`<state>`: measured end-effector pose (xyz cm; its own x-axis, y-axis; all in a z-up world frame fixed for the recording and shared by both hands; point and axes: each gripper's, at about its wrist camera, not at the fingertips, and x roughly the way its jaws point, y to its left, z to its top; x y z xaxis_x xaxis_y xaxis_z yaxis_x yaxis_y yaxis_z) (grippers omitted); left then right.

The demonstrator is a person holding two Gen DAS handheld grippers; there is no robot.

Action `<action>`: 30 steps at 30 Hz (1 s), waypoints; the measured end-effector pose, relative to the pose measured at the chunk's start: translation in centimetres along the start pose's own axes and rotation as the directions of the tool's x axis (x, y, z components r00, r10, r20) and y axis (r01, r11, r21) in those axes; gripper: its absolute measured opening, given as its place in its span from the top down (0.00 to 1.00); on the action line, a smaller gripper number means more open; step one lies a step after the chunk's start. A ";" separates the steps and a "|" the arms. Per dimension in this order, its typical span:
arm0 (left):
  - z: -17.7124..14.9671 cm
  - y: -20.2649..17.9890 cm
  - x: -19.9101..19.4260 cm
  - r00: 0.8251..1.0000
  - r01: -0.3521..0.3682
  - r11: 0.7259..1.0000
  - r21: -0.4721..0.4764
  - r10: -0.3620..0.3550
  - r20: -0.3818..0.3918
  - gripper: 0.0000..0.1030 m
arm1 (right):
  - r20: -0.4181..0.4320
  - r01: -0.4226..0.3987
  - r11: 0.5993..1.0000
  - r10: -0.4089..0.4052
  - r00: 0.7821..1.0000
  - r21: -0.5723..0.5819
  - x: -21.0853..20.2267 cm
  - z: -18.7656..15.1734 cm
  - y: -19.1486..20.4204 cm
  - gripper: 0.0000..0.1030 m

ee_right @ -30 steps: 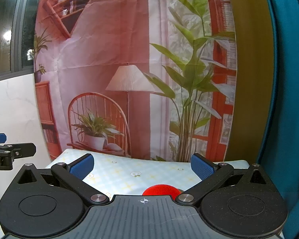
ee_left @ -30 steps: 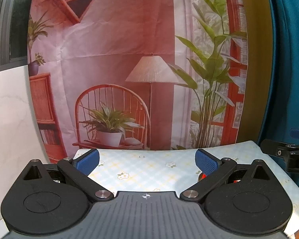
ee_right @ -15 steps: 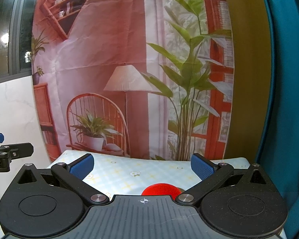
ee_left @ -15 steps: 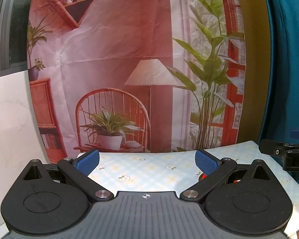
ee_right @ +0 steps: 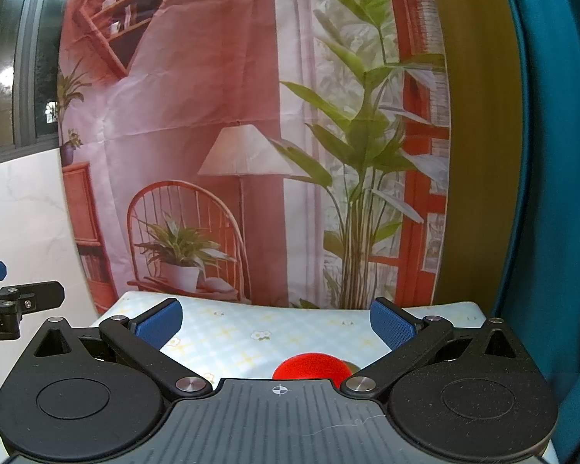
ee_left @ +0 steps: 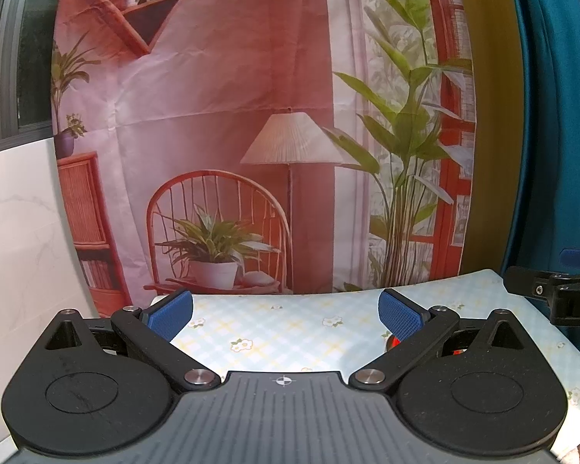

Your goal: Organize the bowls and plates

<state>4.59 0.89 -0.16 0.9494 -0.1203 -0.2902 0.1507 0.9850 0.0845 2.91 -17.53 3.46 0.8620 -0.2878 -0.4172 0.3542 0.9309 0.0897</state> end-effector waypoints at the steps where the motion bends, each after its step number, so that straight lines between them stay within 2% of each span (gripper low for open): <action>1: 0.0 0.0 0.0 1.000 -0.001 1.000 0.001 0.001 0.000 0.00 | 0.000 0.000 1.000 0.000 1.000 0.000 0.0 0.0 0.0 0.00; 30: 0.2 0.5 0.2 1.000 -0.001 1.000 -0.010 0.001 -0.008 0.00 | -0.011 0.000 1.000 0.000 1.000 0.015 0.1 -0.1 0.1 0.00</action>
<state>4.93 1.29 -0.02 0.9473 -0.1187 -0.2977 0.1473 0.9862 0.0754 3.00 -17.47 3.30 0.8581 -0.2856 -0.4268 0.3598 0.9273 0.1029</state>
